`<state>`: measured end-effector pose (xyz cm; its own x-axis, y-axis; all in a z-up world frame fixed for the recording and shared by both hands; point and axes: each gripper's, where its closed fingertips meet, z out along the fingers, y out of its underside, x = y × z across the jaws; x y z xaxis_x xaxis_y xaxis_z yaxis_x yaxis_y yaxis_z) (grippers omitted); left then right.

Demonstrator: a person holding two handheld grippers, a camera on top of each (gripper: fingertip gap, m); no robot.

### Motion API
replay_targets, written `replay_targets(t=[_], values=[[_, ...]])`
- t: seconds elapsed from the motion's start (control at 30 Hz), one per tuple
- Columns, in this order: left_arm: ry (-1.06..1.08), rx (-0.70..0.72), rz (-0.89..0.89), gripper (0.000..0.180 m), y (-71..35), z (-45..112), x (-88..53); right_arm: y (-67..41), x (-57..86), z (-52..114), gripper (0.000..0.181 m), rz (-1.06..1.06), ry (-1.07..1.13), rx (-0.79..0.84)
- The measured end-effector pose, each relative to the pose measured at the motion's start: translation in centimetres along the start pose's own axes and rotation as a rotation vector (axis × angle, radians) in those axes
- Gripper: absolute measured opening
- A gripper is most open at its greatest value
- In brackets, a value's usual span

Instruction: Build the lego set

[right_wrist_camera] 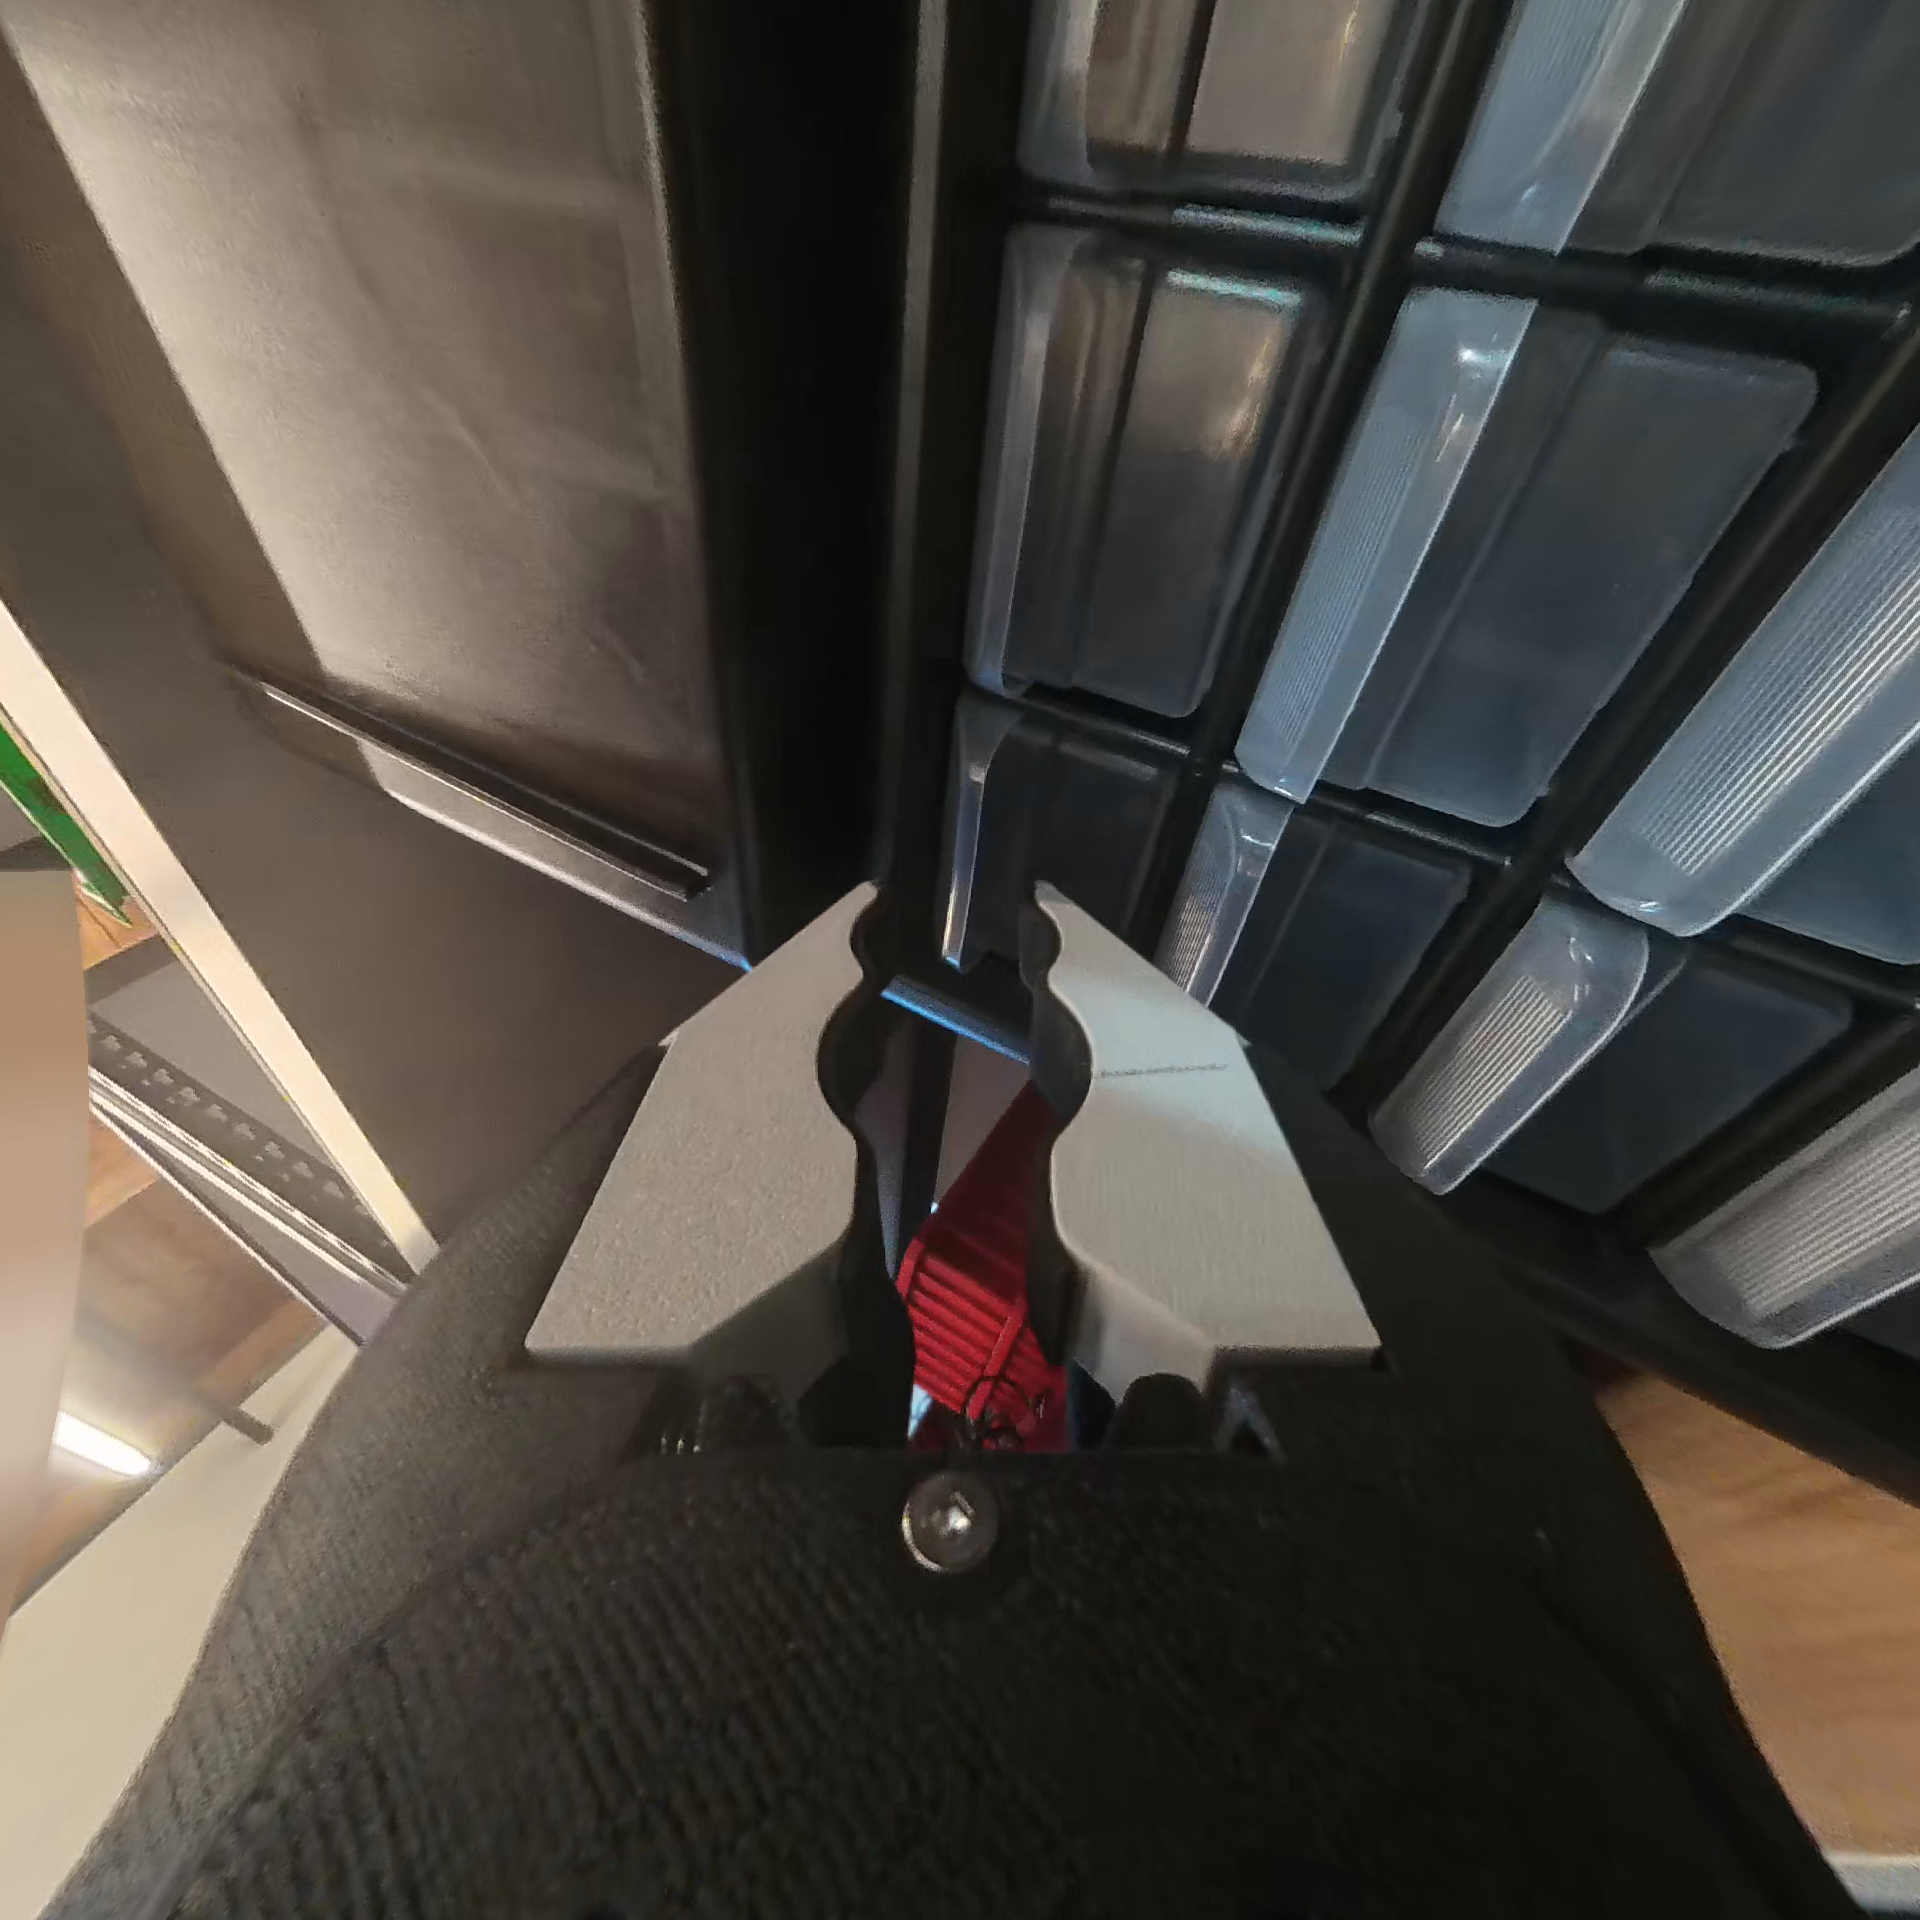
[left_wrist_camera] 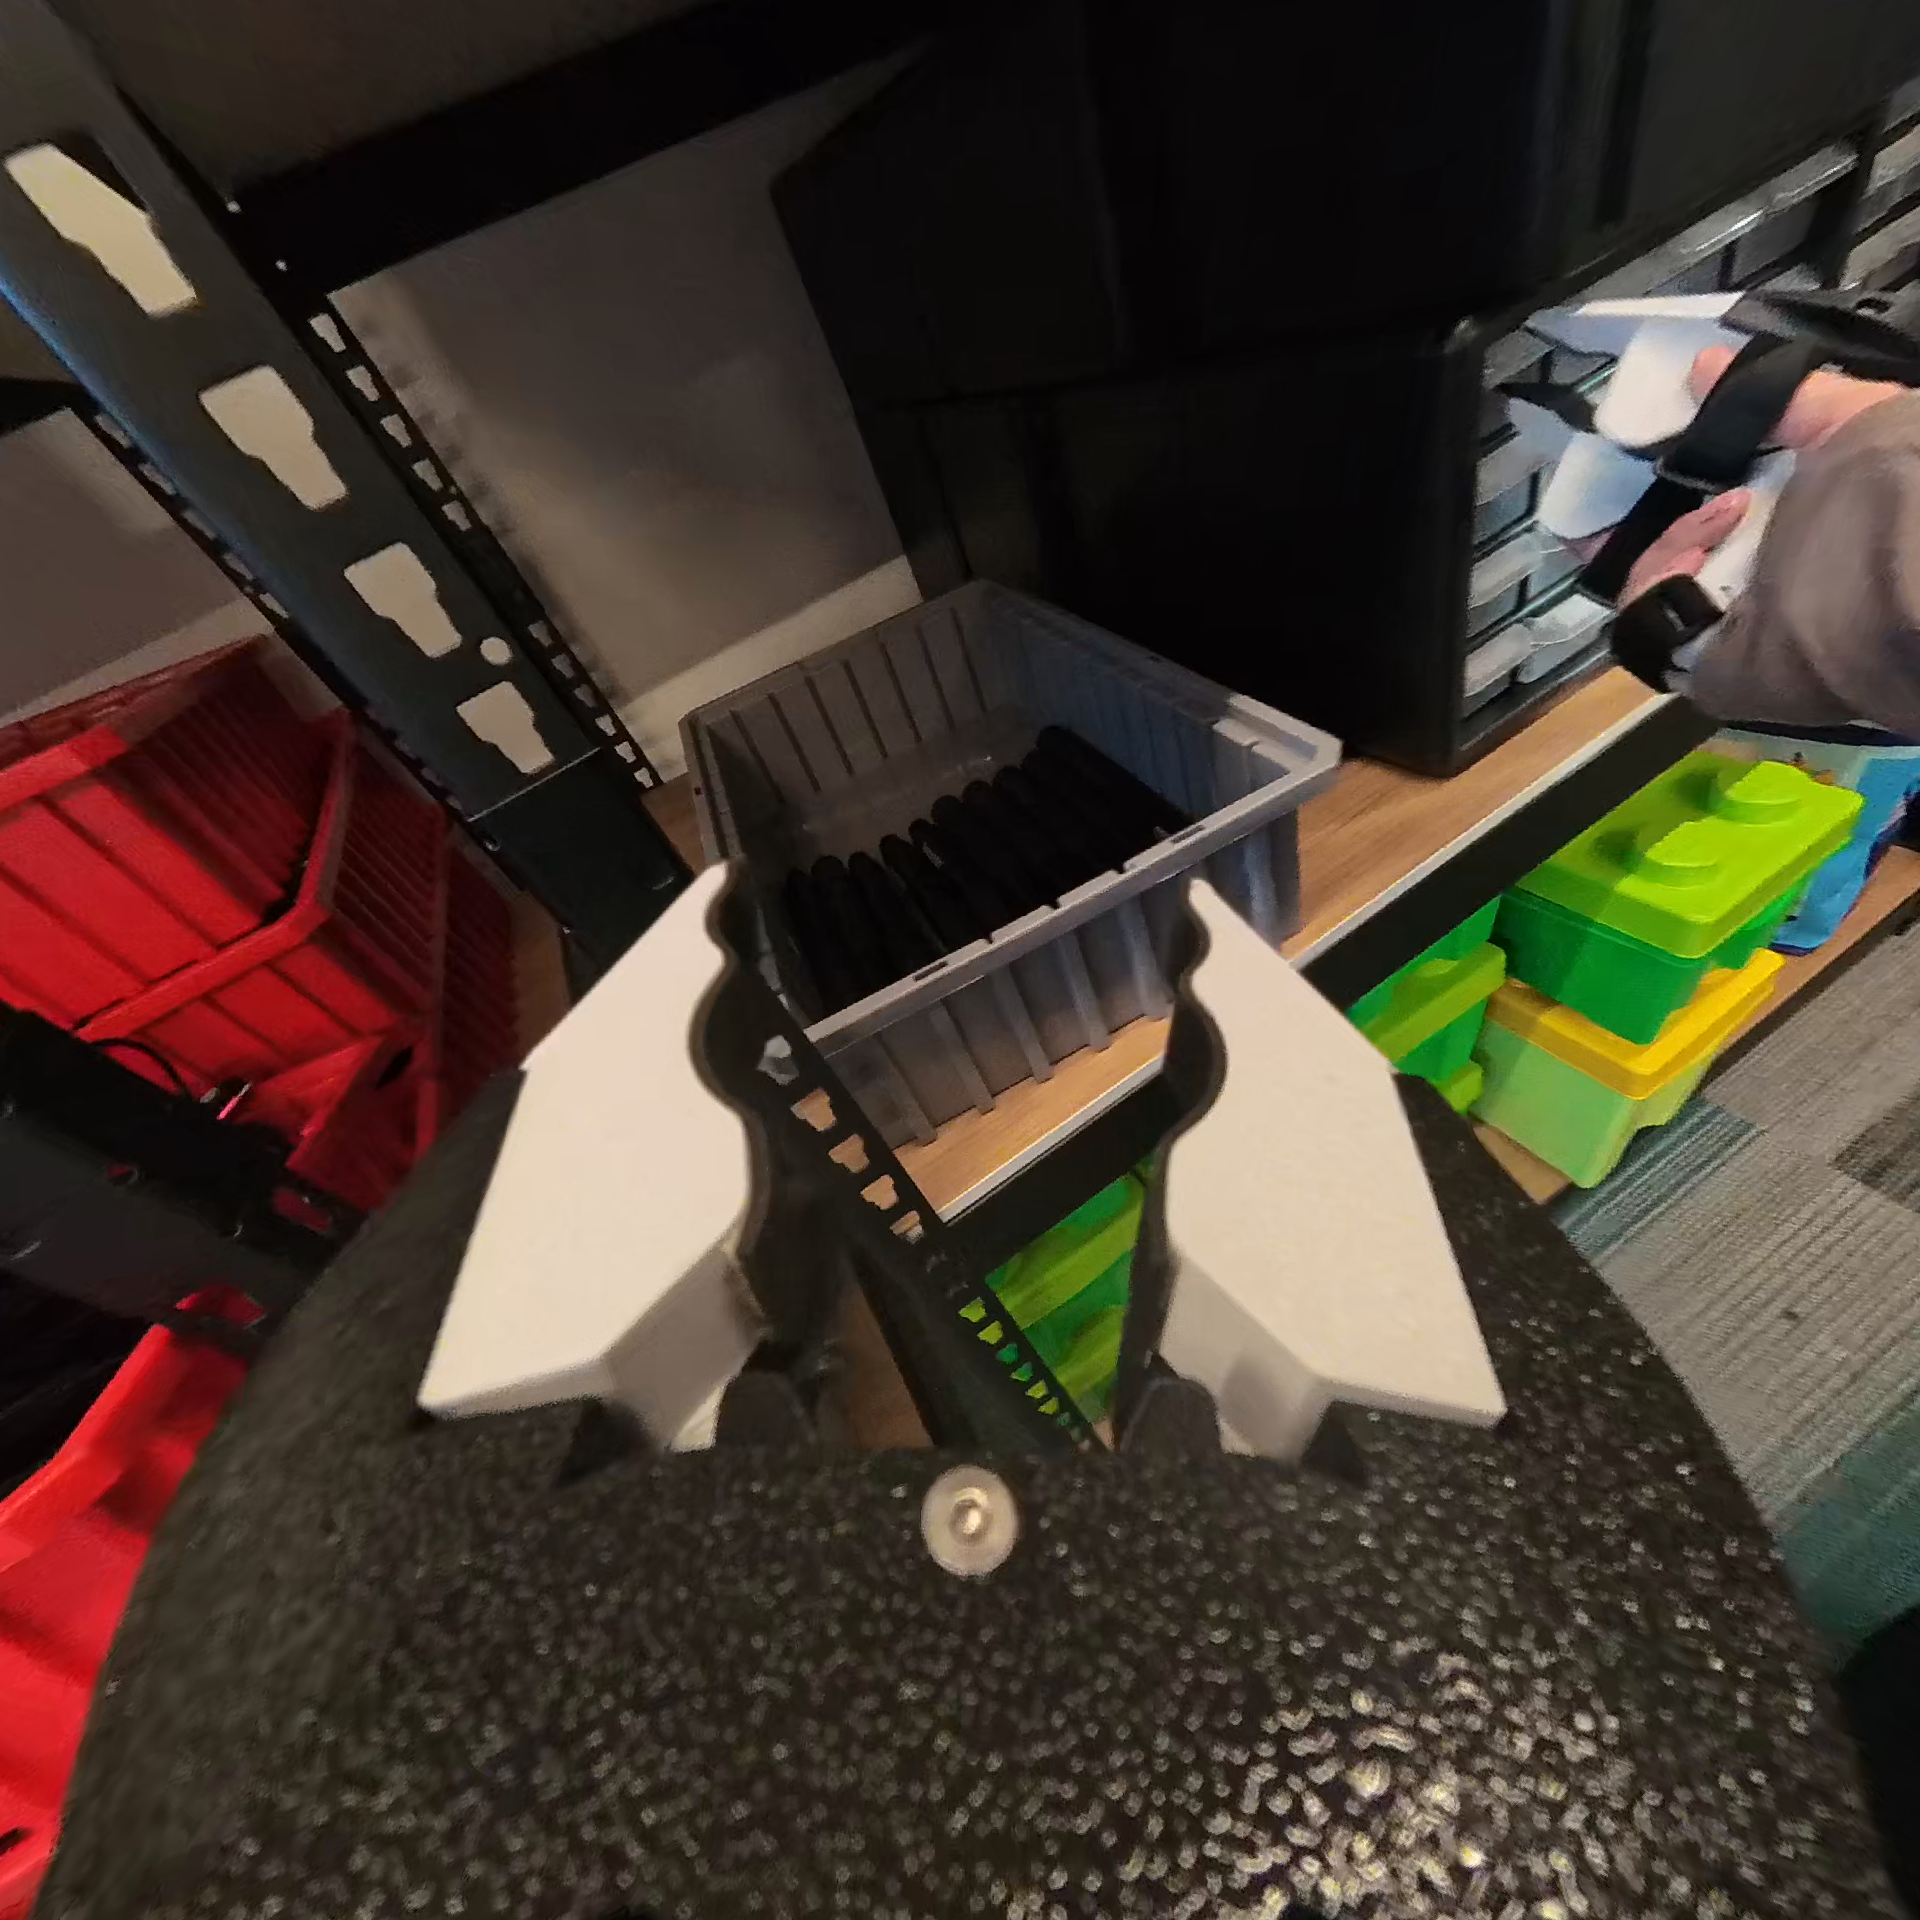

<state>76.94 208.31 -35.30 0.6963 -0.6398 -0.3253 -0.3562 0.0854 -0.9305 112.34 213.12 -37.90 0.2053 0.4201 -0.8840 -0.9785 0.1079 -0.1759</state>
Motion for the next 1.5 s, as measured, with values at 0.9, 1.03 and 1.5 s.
replay_targets(t=[0.9,1.03,1.5], values=[[0.0,0.002,0.009,0.078,0.6,2.1,0.0,-0.7,-3.0,-4.8,0.044,0.041,-0.101,0.032],[0.006,0.003,0.009,0.078,0.6,2.5,0.1,-3.8,-0.8,-6.4,0.044,0.036,-0.014,0.139],[0.004,-0.003,0.021,0.078,0.1,3.2,-0.1,-5.1,4.4,-2.6,0.021,0.061,0.18,0.064]])
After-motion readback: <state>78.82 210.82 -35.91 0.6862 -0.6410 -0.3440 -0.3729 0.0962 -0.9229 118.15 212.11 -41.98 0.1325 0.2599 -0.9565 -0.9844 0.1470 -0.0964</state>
